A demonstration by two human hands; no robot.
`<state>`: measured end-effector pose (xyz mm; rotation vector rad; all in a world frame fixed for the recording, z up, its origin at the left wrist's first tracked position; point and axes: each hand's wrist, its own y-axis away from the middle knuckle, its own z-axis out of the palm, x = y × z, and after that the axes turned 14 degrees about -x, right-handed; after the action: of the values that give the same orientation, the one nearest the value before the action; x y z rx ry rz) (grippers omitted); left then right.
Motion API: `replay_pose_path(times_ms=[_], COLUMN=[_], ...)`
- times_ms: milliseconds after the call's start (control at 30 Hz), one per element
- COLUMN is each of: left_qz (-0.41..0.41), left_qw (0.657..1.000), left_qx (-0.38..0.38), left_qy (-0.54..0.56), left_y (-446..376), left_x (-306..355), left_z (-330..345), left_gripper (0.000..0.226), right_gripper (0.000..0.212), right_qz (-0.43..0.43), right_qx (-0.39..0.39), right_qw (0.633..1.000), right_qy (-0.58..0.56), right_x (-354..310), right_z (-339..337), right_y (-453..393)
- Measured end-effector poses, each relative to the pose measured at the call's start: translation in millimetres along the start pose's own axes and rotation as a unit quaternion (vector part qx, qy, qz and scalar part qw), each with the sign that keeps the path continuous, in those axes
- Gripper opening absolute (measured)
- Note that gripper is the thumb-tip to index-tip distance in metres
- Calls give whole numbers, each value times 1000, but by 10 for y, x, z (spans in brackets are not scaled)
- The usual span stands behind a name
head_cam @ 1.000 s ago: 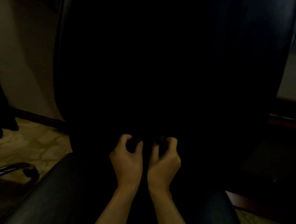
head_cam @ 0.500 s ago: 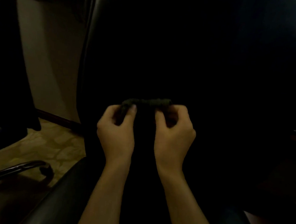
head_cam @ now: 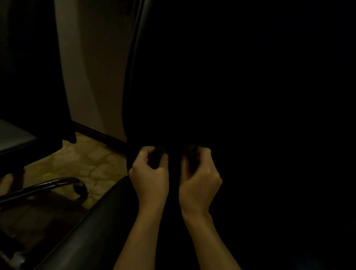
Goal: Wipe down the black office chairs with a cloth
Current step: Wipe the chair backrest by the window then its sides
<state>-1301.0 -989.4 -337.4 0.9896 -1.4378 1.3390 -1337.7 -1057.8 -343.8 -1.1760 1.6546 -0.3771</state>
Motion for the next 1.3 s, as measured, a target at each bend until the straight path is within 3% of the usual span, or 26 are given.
replay_pose_path(times_ms=[100,167,333,433,500,600,700,967,1167,1300], left_qz=[-113,-135,-130,-86,-66,-67,-82,-119,-119,-122], left_qw=[993,990,982,984,986,990,992,972,961,959], left_qx=[-17,-11,84,147,145,118,70,-159,-215,-228], left_qy=[15,43,111,62,46,41,69,125,124,114], left_y=[-10,-30,-111,-246,-329,-333,-266,98,222,325], left_x=[-197,-235,-172,-103,-102,-81,-38,74,89,80], left_z=[-37,-53,-146,-262,-297,-218,-125,241,419,527], left_gripper=[11,11,18,10,13,16,17,28,38,31], right_gripper=[17,14,6,5,9,20,12,11,13,8], right_qz=[74,124,183,204,235,275,314,378,411,413], right_qx=[-42,-43,-73,-101,-90,-55,-15,116,165,188], right_qw=[996,991,972,948,926,901,881,845,811,807], right_qy=[7,-18,-132,-222,-281,-330,-353,-359,-381,-377], right_x=[54,3,-174,-369,-441,-434,-395,-55,71,158], right_z=[156,199,310,434,499,533,495,-1,-257,-443], right_y=[167,193,238,264,260,227,207,77,99,168])
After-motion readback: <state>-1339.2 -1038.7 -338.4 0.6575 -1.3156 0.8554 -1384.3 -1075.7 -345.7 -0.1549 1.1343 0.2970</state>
